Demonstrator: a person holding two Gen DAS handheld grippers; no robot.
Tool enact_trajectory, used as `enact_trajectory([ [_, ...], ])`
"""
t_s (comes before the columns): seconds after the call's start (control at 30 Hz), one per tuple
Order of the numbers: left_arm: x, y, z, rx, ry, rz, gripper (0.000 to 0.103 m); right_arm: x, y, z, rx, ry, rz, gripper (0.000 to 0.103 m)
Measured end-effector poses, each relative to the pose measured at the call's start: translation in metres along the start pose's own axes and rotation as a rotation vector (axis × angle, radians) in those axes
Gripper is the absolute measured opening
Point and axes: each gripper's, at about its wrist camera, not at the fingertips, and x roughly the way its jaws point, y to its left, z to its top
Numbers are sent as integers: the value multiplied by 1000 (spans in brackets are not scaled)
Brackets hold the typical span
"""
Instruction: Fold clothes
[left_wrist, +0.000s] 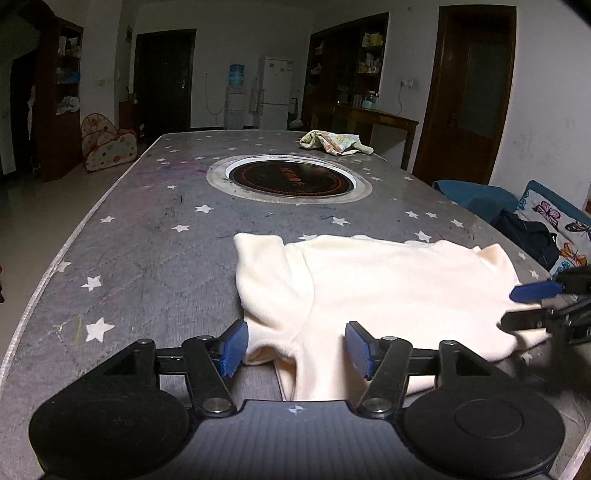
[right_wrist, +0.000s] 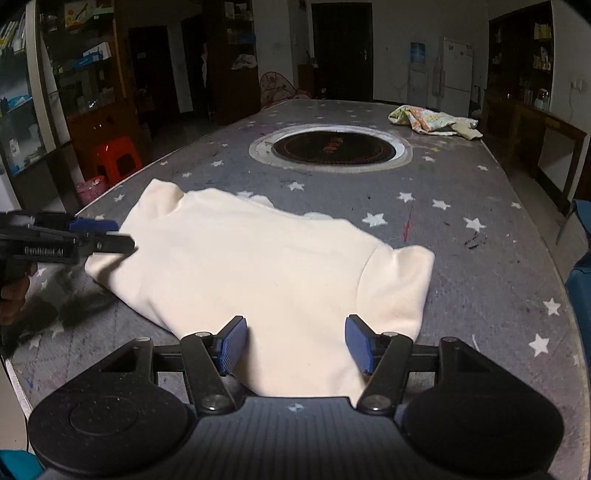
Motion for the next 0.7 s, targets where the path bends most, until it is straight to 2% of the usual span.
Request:
enact_trajectory([
  [0.1,-3,-1,-2,-4,1,0,65,-3,2,3,4,-21,8,65],
  [0.27,-6,-2,-11,15,16,7,68,6,-2,-3,-8,10,-16,65],
  [0.43,-9,4,-20,-2,29,16,70,-3,7,1,-28,2,-20,66],
  [0.57,-11,4,-23,9,22,17,71,-6,14,3,-56,-5,-1,67],
  [0.7,-11,4,-25,27,11,21,69,1,9,-5,-76,8,-22,66],
])
